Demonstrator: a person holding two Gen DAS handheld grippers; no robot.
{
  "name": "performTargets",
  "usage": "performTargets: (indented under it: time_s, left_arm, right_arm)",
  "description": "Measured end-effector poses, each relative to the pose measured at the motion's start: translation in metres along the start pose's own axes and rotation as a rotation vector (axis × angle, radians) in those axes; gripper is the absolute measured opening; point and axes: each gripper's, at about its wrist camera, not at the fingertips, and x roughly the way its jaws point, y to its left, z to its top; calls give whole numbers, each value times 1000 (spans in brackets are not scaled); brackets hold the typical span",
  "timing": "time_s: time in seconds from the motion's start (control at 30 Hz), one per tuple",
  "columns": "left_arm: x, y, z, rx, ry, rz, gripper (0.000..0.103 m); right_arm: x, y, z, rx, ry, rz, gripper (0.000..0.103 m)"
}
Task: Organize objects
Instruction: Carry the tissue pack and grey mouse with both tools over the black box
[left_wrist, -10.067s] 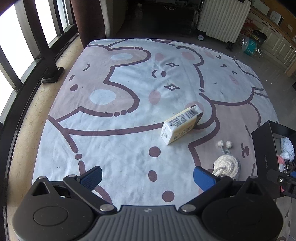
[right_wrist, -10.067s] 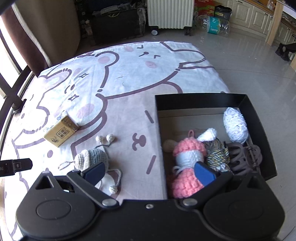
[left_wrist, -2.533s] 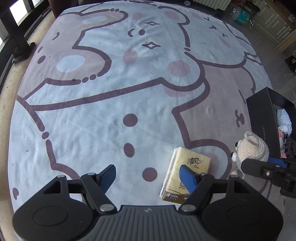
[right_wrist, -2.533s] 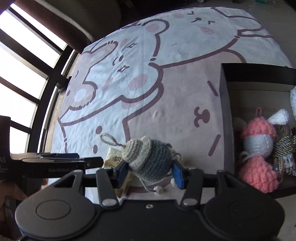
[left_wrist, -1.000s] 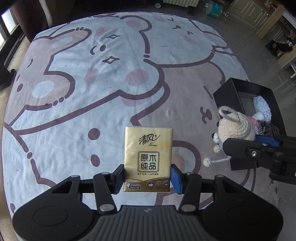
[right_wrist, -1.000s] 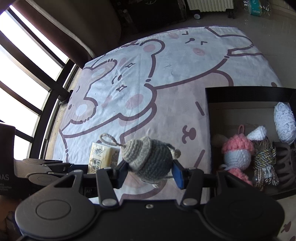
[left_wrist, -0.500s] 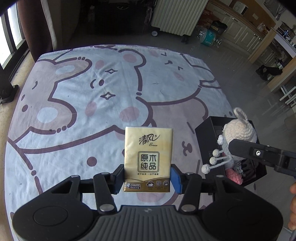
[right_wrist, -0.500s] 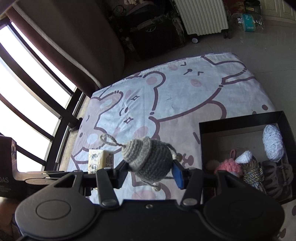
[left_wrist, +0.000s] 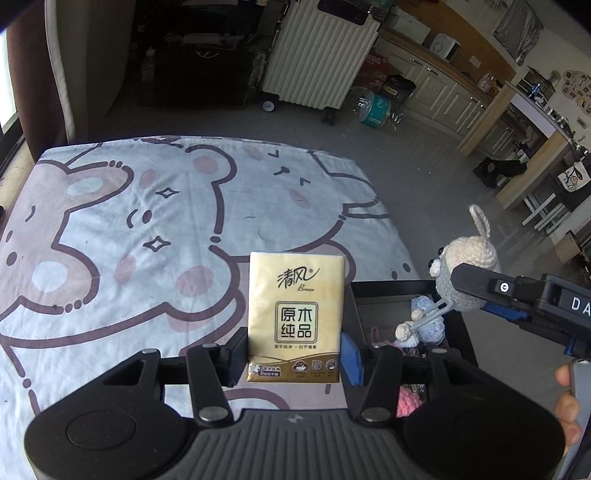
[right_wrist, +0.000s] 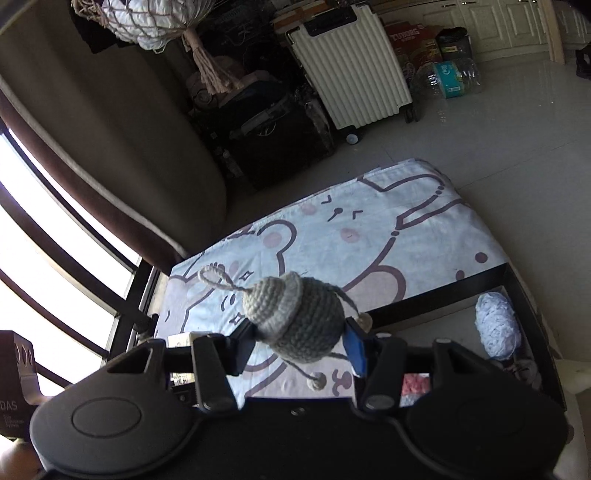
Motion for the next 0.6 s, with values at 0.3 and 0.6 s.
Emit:
performTargets:
  time_s: [0.3,0.6]
  left_arm:
    - [19,-30,6,14,-41,-55,52]
    - [49,-51,9,3,-37,-101,52]
  right_arm:
    - [-8,-36,5,63,-100,-65,52]
    - [10,-79,-6,155,-92,-151,52]
